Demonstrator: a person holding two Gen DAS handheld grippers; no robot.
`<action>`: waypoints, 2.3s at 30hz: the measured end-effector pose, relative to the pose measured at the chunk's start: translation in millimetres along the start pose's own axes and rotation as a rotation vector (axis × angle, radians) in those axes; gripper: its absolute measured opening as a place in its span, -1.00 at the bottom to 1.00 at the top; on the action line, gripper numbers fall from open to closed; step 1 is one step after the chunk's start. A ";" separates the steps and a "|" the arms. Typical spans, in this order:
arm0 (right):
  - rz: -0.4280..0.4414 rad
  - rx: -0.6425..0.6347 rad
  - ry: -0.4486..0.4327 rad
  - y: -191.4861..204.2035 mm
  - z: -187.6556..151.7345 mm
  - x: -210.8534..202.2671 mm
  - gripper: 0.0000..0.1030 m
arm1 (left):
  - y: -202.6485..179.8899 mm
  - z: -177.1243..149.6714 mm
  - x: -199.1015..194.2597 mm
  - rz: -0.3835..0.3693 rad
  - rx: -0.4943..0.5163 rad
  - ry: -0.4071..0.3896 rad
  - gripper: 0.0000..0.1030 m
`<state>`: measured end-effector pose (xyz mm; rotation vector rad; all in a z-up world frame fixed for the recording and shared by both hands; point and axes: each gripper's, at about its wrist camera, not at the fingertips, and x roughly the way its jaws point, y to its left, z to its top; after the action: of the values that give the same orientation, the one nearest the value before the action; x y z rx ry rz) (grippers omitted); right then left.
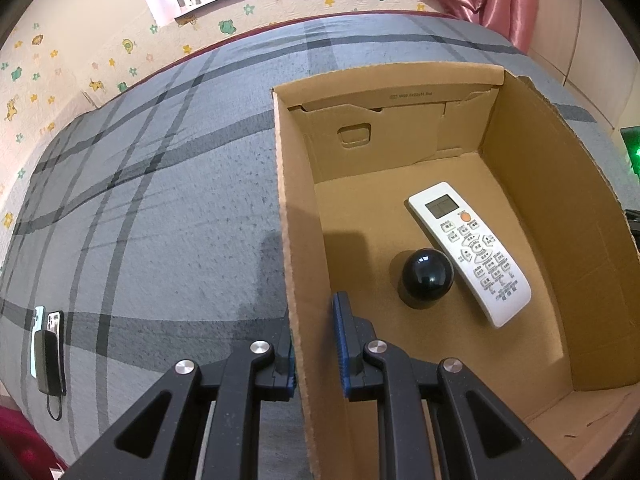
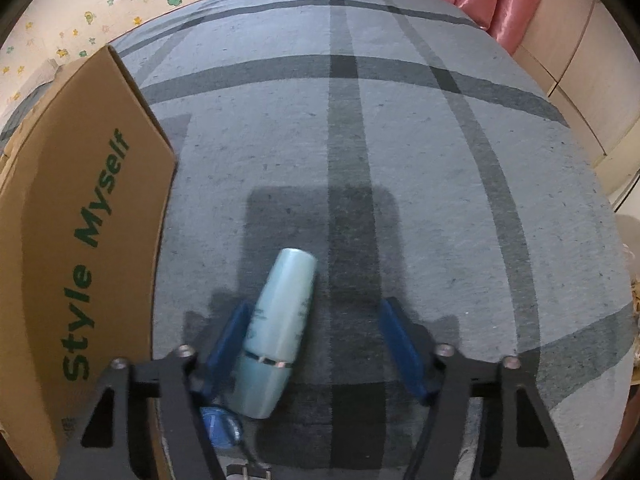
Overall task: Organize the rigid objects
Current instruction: 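Close the right gripper around the light-blue bottle, then carry the bottle with the right gripper over the box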
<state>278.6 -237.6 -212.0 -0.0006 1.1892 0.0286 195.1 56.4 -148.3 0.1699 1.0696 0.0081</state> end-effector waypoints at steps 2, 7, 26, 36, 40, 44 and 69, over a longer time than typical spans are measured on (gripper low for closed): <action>0.015 -0.010 0.007 1.1 -1.5 0.6 -0.48 | 0.6 0.0 0.1 -0.006 -0.006 0.001 -0.69; 0.018 -0.015 0.011 2.0 -4.7 -3.3 -0.48 | 2.0 0.4 0.2 -0.013 -0.015 0.001 -0.69; 0.016 -0.033 -0.072 17.0 -1.8 -75.2 -0.48 | 7.1 1.1 -1.5 -0.053 -0.064 0.016 -0.70; 0.022 -0.055 -0.121 32.3 3.9 -114.4 -0.48 | 5.4 3.2 -1.1 -0.044 -0.058 0.025 -0.70; 0.026 -0.072 -0.133 40.7 7.0 -122.9 -0.48 | 4.6 3.9 -1.2 -0.038 -0.059 0.032 -0.70; 0.033 -0.092 -0.143 50.5 8.6 -132.0 -0.48 | 4.9 4.2 -1.4 -0.038 -0.062 0.037 -0.70; 0.156 -0.263 -0.121 160.0 10.6 -130.9 -0.48 | 7.3 3.2 -0.6 -0.045 -0.077 0.040 -0.71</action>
<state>236.1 -80.4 -84.2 -0.1353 1.0552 0.3176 198.2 63.1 -145.2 0.0760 1.1110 0.0122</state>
